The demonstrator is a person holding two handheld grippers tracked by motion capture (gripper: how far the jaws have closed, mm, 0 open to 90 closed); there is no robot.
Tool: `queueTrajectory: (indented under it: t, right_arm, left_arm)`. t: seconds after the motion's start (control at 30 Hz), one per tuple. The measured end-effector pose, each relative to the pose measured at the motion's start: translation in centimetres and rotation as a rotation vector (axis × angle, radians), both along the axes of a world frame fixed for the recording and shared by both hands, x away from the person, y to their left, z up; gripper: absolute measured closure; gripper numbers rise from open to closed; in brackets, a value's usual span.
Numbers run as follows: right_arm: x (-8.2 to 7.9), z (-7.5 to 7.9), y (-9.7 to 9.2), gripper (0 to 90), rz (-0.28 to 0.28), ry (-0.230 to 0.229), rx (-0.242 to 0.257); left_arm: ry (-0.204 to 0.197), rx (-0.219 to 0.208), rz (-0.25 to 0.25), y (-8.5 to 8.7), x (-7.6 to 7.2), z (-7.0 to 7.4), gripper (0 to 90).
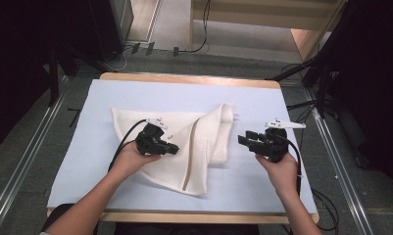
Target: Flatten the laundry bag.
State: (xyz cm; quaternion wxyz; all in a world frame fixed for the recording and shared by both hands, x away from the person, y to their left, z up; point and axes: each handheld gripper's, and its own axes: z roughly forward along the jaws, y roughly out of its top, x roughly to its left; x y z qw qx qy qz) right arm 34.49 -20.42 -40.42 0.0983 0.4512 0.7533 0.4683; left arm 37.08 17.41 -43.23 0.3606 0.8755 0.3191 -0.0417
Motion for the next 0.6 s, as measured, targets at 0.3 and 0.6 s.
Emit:
queueTrajectory:
  t: [0.3, 0.6]
  right_arm:
    - [3.5, -1.0, 4.6, 39.6, 0.043, 0.013, -0.008]
    - [6.6, -2.6, 8.5, 34.8, 0.046, 0.103, 0.029]
  left_arm:
    - [0.022, -0.039, 0.034, 0.7, 0.1, -0.5, 83.1]
    - [0.016, -0.044, 0.053, 1.1, 0.0, -0.8, 82.8]
